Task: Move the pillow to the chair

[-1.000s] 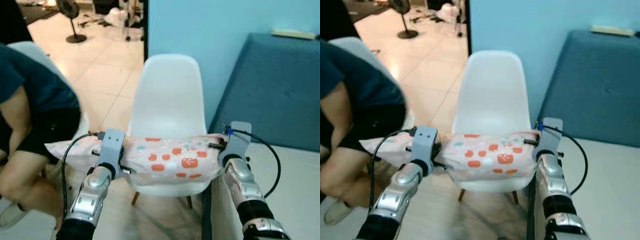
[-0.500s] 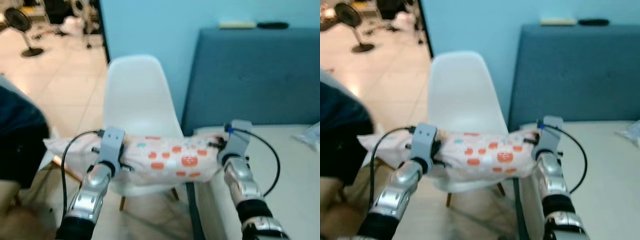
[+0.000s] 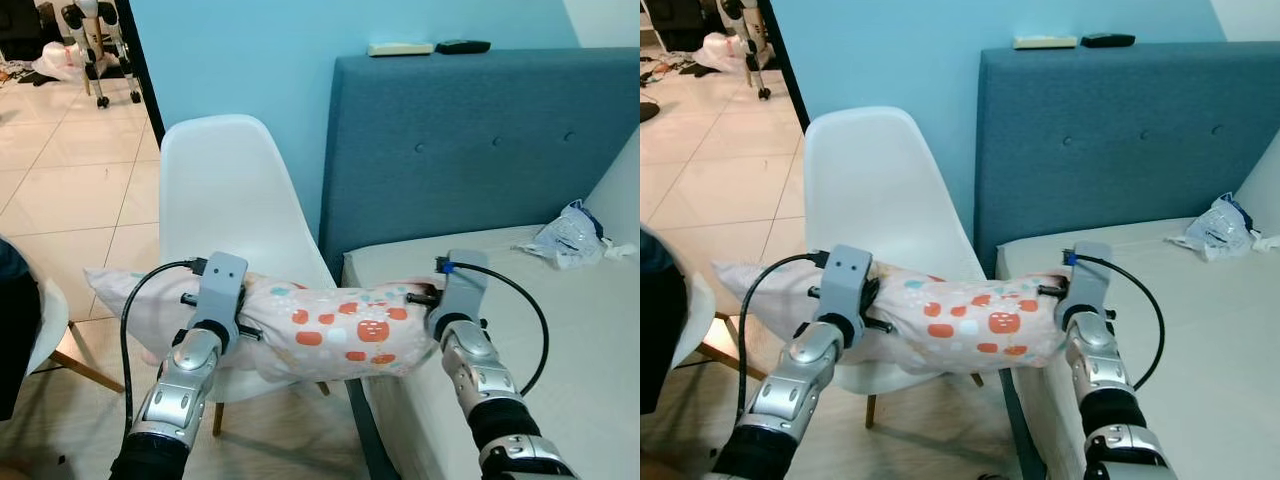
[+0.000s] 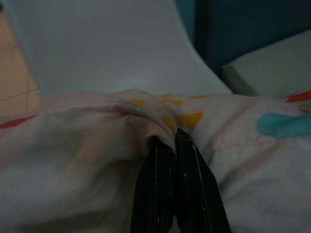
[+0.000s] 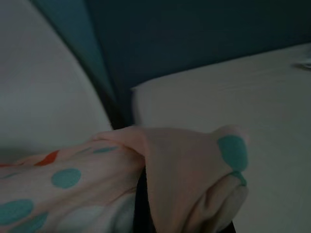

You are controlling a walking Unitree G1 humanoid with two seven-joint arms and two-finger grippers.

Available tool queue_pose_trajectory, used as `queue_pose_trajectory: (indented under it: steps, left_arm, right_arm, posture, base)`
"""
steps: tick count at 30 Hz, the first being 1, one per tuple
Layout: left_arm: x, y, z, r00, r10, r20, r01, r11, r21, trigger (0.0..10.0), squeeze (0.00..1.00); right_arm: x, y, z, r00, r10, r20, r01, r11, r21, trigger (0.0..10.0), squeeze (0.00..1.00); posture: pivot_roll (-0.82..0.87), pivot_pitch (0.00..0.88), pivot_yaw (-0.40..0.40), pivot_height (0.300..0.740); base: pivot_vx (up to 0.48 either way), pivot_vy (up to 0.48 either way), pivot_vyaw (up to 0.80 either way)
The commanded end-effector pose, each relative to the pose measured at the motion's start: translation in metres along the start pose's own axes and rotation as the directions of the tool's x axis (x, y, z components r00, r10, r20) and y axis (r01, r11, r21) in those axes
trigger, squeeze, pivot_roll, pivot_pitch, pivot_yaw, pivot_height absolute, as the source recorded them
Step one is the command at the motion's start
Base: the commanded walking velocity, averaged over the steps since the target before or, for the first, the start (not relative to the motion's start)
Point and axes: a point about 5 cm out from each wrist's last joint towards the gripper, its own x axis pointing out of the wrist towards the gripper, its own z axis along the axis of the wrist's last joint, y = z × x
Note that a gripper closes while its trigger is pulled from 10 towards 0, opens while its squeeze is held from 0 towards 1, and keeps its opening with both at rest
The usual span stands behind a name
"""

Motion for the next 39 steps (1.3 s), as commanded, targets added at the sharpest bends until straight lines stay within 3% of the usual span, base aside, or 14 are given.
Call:
queue_pose_trajectory:
  steps: [1, 4, 10, 15, 16, 21, 39]
  left_arm:
    - [0.000, 0.004, -0.004, 0.999, 0.038, -0.022, -0.038, 0.999, -0.016, 10.0, 0.00]
    - [0.000, 0.009, -0.006, 0.997, 0.074, -0.031, -0.075, 0.996, -0.041, 10.0, 0.00]
    - [-0.001, 0.007, -0.006, 0.997, 0.070, -0.028, -0.071, 0.997, -0.036, 10.0, 0.00]
    - [-0.001, 0.005, -0.005, 0.998, 0.061, -0.022, -0.062, 0.997, -0.035, 10.0, 0.00]
    - [0.000, 0.004, -0.005, 0.998, 0.058, -0.019, -0.059, 0.998, -0.035, 10.0, 0.00]
    - [-0.001, 0.003, 0.000, 0.999, 0.045, 0.017, -0.045, 0.998, -0.042, 10.0, 0.00]
    - [-0.001, 0.003, 0.001, 0.999, 0.033, 0.028, -0.032, 0.999, -0.039, 10.0, 0.00]
  right_arm:
    - [0.001, 0.007, 0.005, 0.999, 0.044, 0.017, -0.044, 0.999, 0.003, 10.0, 0.00]
    - [0.000, 0.015, 0.005, 0.994, 0.104, 0.023, -0.103, 0.995, -0.005, 10.0, 0.00]
    - [0.000, 0.024, 0.003, 0.986, 0.165, 0.000, -0.164, 0.980, -0.109, 10.0, 0.00]
    - [0.000, 0.024, 0.002, 0.987, 0.162, 0.004, -0.160, 0.982, -0.100, 10.0, 0.00]
    - [0.001, 0.023, 0.001, 0.989, 0.151, -0.006, -0.151, 0.986, -0.066, 10.0, 0.00]
    - [0.001, 0.021, 0.001, 0.989, 0.147, -0.008, -0.147, 0.987, -0.071, 10.0, 0.00]
    - [0.000, 0.018, 0.000, 0.991, 0.134, -0.008, -0.134, 0.988, -0.077, 10.0, 0.00]
  posture:
    - [-0.03, 0.088, -0.014, 0.740]
    - [-0.03, 0.087, -0.017, 0.740]
    - [-0.03, 0.080, -0.024, 0.740]
    - [-0.03, 0.078, -0.026, 0.740]
    - [-0.03, 0.075, -0.029, 0.740]
    - [-0.03, 0.071, -0.028, 0.740]
    - [-0.03, 0.070, -0.029, 0.740]
  base:
    - [0.000, 0.000, 0.00]
    - [0.000, 0.000, 0.00]
    - [0.000, 0.000, 0.23]
    - [0.000, 0.000, 0.79]
    - [0.000, 0.000, 0.00]
    - [0.000, 0.000, 0.00]
    - [0.338, 0.000, 0.00]
